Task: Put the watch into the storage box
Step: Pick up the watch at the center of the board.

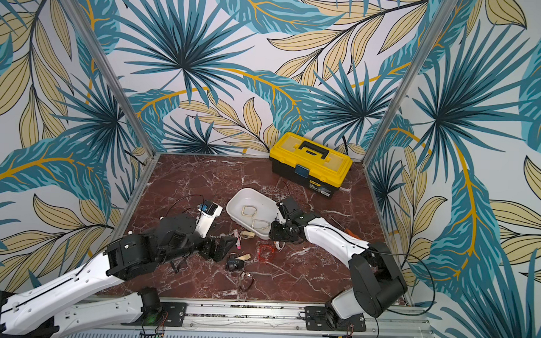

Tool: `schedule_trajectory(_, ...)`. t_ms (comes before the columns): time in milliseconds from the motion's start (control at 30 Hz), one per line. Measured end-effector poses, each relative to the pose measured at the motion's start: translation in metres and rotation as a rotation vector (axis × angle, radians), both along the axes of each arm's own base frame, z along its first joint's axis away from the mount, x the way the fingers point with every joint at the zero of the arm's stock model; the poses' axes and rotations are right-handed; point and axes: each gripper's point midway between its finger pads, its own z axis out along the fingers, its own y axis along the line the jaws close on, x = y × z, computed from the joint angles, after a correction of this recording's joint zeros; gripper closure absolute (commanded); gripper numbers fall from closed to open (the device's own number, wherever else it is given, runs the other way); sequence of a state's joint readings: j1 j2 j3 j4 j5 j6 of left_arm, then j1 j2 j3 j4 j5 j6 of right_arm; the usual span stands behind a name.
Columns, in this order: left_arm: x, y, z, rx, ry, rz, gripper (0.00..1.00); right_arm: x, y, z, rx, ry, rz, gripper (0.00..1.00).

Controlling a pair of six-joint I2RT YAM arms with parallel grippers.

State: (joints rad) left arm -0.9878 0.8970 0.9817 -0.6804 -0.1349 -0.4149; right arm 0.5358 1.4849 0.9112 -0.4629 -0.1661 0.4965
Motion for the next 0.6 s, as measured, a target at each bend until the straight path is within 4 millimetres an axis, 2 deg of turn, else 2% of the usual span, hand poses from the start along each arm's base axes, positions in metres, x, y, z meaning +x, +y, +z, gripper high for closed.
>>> schedule_trajectory(133, 0.000, 0.000, 0.000, 0.004, -0.002, 0.000, 0.00, -0.006, -0.006, 0.008, 0.002, -0.022, -0.013, 0.44)
schedule_trajectory(300, 0.002, -0.001, -0.004, 0.013, 0.003, 0.001, 0.00, -0.011, -0.011, 0.042, 0.044, -0.107, -0.019, 0.43)
schedule_trajectory(367, 0.002, -0.003, -0.005, 0.015, 0.005, 0.000, 0.00, -0.012, -0.013, 0.047, 0.050, -0.123, -0.020, 0.43)
schedule_trajectory(433, 0.003, -0.004, -0.007, 0.013, 0.005, -0.002, 0.00, -0.015, -0.015, 0.042, 0.042, -0.111, -0.020, 0.44)
schedule_trajectory(600, 0.003, -0.006, -0.008, 0.009, 0.005, -0.006, 0.00, -0.026, -0.021, 0.007, -0.011, -0.023, -0.019, 0.48)
